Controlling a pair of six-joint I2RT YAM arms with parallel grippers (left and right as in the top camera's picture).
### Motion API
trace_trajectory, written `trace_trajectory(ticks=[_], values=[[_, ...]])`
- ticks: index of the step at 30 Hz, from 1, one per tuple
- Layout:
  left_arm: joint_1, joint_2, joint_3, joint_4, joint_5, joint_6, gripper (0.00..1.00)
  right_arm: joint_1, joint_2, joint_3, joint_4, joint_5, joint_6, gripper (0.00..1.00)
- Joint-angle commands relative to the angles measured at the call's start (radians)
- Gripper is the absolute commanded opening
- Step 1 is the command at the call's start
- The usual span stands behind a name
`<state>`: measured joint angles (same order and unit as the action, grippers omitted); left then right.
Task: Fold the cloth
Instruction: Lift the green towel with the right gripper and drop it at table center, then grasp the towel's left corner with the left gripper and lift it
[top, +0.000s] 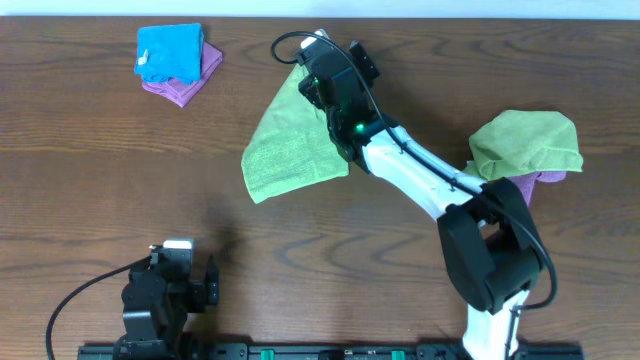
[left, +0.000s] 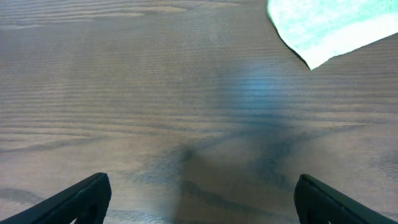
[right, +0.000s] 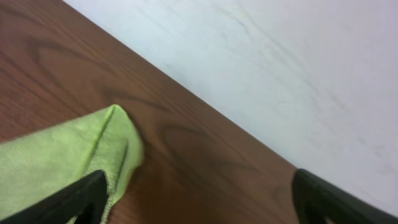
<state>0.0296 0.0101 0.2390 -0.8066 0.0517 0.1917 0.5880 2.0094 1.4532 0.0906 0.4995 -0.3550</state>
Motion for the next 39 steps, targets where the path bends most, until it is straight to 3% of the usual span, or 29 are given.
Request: trace_trajectory(ticks=[1,6,9,14,16,26,30,34,39], values=[[-0.004,-0.006,-0.003,-0.006,-0.007,0.014,0.95,0.037,-0.058,0.012,-0.043,0.118,0.003,0.98],[-0.004,-0.006,-0.003,-0.006,-0.007,0.014,0.95,0.039,-0.156,0.012,-0.325,0.034,0.247,0.99],[-0.004,-0.006,-0.003,-0.006,-0.007,0.014,0.95,-0.035,-0.230,0.012,-0.517,-0.244,0.432,0.99],[-0.004,-0.006,-0.003,-0.006,-0.007,0.014,0.95,-0.182,-0.229,0.009,-0.634,-0.656,0.536,0.99],[-0.004,-0.006,-0.003,-0.006,-0.007,0.014,0.95,-0.228,-0.220,0.006,-0.651,-0.724,0.564,0.99],[-0.004,-0.006,-0.003,-0.008,0.023,0.010,0.95,-0.346,-0.184,0.001,-0.677,-1.089,0.502,0.99],[-0.004,-0.006,-0.001,0.105,0.157,-0.040,0.95,-0.347,-0.184,0.001,-0.726,-1.102,0.462,0.99],[-0.004,0.015,0.034,0.220,0.264,-0.177,0.95,-0.349,-0.184,0.001,-0.766,-1.097,0.451,0.99],[-0.004,0.221,0.154,0.220,0.328,-0.226,0.95,-0.349,-0.184,0.001,-0.777,-1.072,0.451,0.99]])
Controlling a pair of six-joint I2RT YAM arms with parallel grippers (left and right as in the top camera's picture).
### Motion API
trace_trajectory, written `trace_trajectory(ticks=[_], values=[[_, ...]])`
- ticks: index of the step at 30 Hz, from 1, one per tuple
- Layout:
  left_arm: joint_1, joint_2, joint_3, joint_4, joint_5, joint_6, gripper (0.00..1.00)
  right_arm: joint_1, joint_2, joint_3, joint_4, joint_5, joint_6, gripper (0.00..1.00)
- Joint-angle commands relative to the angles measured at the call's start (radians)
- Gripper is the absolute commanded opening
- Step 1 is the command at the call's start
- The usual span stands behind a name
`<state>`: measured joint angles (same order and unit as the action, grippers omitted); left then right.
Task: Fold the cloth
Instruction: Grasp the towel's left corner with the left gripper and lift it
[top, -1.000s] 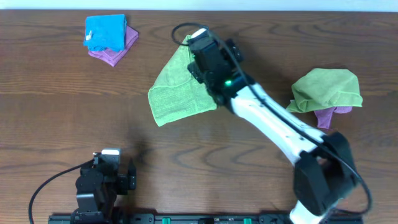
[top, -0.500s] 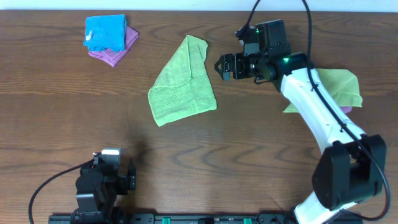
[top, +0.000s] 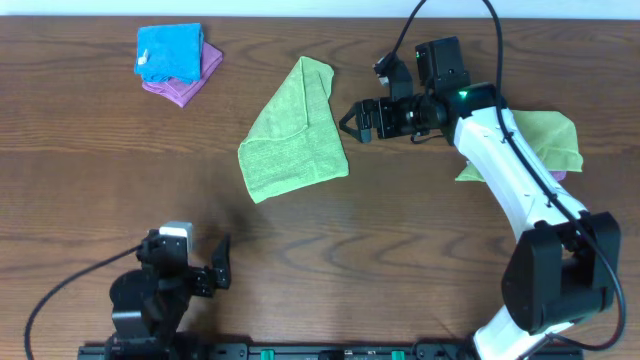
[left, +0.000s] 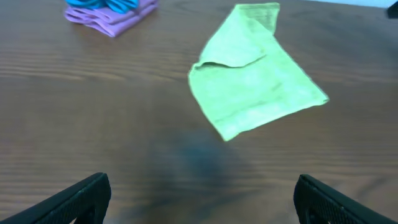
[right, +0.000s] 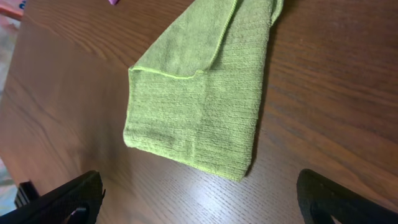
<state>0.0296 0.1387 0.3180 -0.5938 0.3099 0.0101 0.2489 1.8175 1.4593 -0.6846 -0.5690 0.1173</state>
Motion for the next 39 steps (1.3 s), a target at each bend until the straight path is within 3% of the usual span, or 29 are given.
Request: trace_trajectory(ticks=[1,7,12,14,18,23,27,39], values=[[-0.004,0.153,0.105,0.007,0.086,-0.045,0.95,-0.010,0.008,-0.005,-0.003,-0.003,-0.022,0.99],[-0.005,0.673,0.406,-0.045,0.193,-0.097,0.95,-0.010,0.008,-0.005,-0.012,-0.003,-0.022,0.99],[-0.005,1.057,0.621,-0.037,0.458,-0.113,0.95,-0.010,0.008,-0.005,-0.027,-0.003,-0.022,0.99],[-0.005,1.151,0.631,0.008,0.507,-0.214,0.95,-0.010,0.008,-0.005,-0.033,-0.003,-0.022,0.99],[-0.005,1.330,0.631,0.055,0.470,-0.557,0.95,-0.010,0.008,-0.005,-0.049,-0.003,-0.022,0.99],[-0.006,1.497,0.631,0.061,0.465,-0.665,0.95,-0.010,0.008,-0.005,-0.059,-0.003,-0.022,0.99],[-0.013,1.603,0.631,0.094,0.465,-0.684,0.95,-0.010,0.008,-0.005,-0.062,-0.003,-0.022,0.99],[-0.086,1.725,0.631,0.300,0.439,-0.800,0.96,-0.010,0.008,-0.005,-0.068,-0.003,-0.022,0.99]])
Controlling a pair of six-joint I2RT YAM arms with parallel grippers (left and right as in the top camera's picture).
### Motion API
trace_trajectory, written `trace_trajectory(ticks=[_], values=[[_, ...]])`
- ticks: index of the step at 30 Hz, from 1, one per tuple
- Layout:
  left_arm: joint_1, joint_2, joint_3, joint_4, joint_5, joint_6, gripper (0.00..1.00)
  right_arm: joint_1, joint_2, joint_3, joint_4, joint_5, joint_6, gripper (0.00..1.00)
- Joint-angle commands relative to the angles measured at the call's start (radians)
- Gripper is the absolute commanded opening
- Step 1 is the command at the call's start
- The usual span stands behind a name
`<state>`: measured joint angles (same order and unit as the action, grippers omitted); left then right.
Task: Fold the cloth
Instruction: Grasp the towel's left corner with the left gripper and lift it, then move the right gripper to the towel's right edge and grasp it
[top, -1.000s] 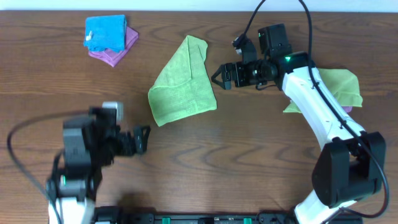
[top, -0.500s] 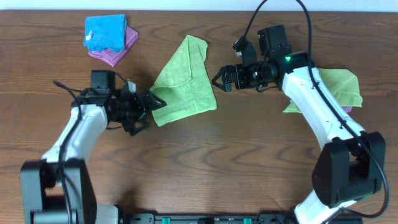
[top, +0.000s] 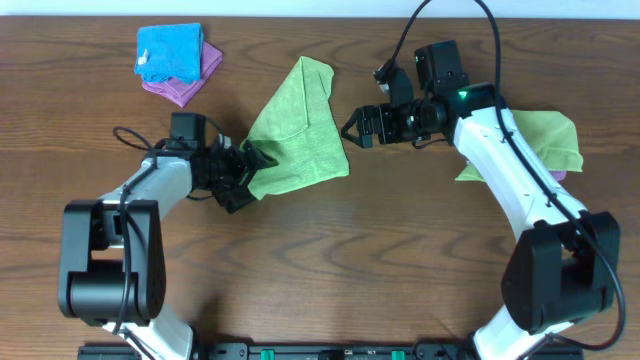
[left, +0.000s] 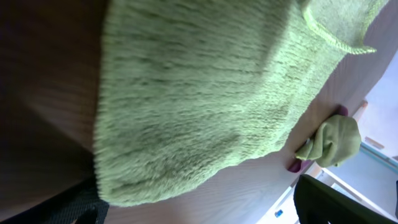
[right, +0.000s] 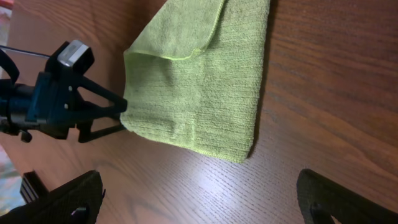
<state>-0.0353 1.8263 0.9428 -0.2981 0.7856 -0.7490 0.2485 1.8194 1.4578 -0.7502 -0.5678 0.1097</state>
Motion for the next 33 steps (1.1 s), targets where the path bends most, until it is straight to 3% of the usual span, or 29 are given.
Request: trace_trajectory(ticks=[1,3,4,5,6,12,21,25,33], values=[[-0.032,0.046,0.006,0.007,-0.050,-0.045,1.00,-0.010,0.006,-0.003,-0.002,-0.005,-0.014,0.99],[-0.046,0.059,0.006,0.008,-0.068,-0.044,0.76,-0.010,0.006,-0.003,-0.002,-0.005,-0.014,0.99],[-0.051,0.061,0.006,0.008,-0.080,-0.044,0.57,-0.010,0.006,-0.003,-0.003,-0.005,-0.014,0.99],[-0.051,0.061,0.006,0.008,-0.086,-0.044,0.29,-0.010,0.006,-0.003,-0.003,-0.005,-0.014,0.99],[-0.051,0.061,0.006,0.013,-0.087,-0.040,0.07,-0.010,0.006,-0.003,-0.004,-0.005,-0.014,0.99],[-0.018,0.025,0.051,0.010,0.006,0.042,0.06,-0.009,0.006,-0.010,-0.055,0.007,-0.018,0.99],[0.059,-0.175,0.229,-0.045,-0.066,0.050,0.06,0.048,0.006,-0.111,-0.055,-0.005,-0.119,0.99],[0.059,-0.179,0.249,-0.045,-0.080,0.046,0.06,0.137,0.006,-0.143,-0.050,0.040,-0.269,0.99],[0.098,-0.179,0.251,-0.042,-0.113,0.047,0.06,0.342,0.029,-0.146,0.055,0.177,-0.245,0.99]])
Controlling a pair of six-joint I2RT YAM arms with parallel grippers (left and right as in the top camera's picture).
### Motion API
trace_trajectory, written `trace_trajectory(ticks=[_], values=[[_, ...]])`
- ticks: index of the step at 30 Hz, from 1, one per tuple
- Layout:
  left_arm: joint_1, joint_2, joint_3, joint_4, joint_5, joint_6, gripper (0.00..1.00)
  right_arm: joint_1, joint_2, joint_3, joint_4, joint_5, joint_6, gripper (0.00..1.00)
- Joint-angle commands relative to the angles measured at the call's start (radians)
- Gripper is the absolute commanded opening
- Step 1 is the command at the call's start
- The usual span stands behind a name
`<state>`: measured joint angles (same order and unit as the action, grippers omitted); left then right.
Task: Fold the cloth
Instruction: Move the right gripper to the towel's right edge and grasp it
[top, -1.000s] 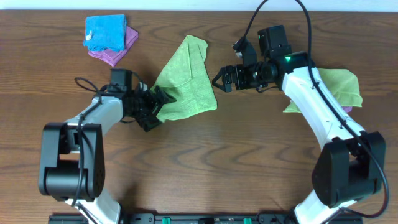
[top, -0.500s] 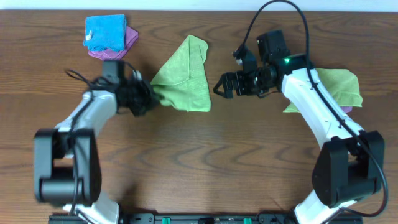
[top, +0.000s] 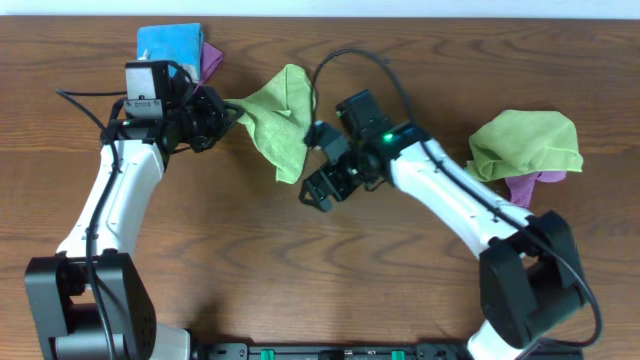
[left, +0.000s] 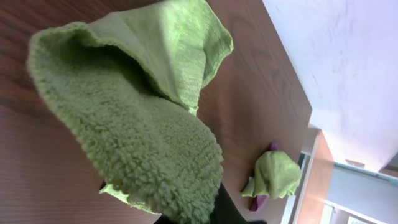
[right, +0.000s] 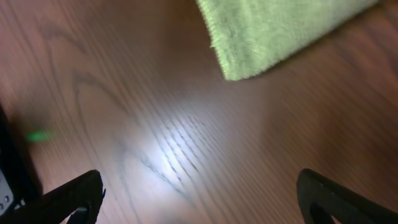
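Observation:
The light green cloth (top: 281, 118) lies bunched at the table's back middle, with one corner drawn up and to the left. My left gripper (top: 222, 108) is shut on that corner; in the left wrist view the cloth (left: 143, 124) fills the frame and hides the left gripper (left: 198, 214). My right gripper (top: 316, 190) stands open just off the cloth's near tip. In the right wrist view the cloth's edge (right: 273, 31) shows at the top, and the right gripper (right: 199, 202) has only bare wood between its fingers.
A blue cloth on a purple one (top: 168, 42) lies folded at the back left, partly behind my left arm. At the right sits a crumpled green cloth (top: 527, 143) on a purple one (top: 524, 186). The brown table (top: 300, 290) reaches the white wall at the back.
My left gripper was at the cloth's near left corner on the table; now it holds a corner raised at the back left. My right gripper went from right of the cloth to its near tip.
First my right gripper was open over the cloth's far corner while the left arm rested at the front. Then the right gripper stood off to the right of the flat cloth. Later the left gripper reached the near left corner, and now it holds the cloth up.

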<state>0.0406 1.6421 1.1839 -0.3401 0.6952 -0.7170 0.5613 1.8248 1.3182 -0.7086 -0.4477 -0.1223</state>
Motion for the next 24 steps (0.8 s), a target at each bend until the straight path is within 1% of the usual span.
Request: trace_trajectory(ticks=[1,6,7,15,24], values=[[0.028,0.005,0.010,0.000,-0.022,0.015,0.06,0.042,0.031,-0.007,0.021,0.074,-0.013,0.99],[0.051,0.005,0.010,0.000,-0.017,0.016,0.06,0.094,0.096,-0.007,0.113,0.152,-0.005,0.96],[0.051,0.005,0.010,0.000,-0.017,0.015,0.06,0.106,0.114,-0.007,0.148,0.161,0.001,0.92],[0.051,0.005,0.010,-0.003,0.005,0.014,0.06,0.175,0.166,-0.007,0.322,0.311,0.128,0.89],[0.051,0.005,0.010,-0.003,0.039,0.014,0.06,0.215,0.213,-0.007,0.431,0.456,0.223,0.82]])
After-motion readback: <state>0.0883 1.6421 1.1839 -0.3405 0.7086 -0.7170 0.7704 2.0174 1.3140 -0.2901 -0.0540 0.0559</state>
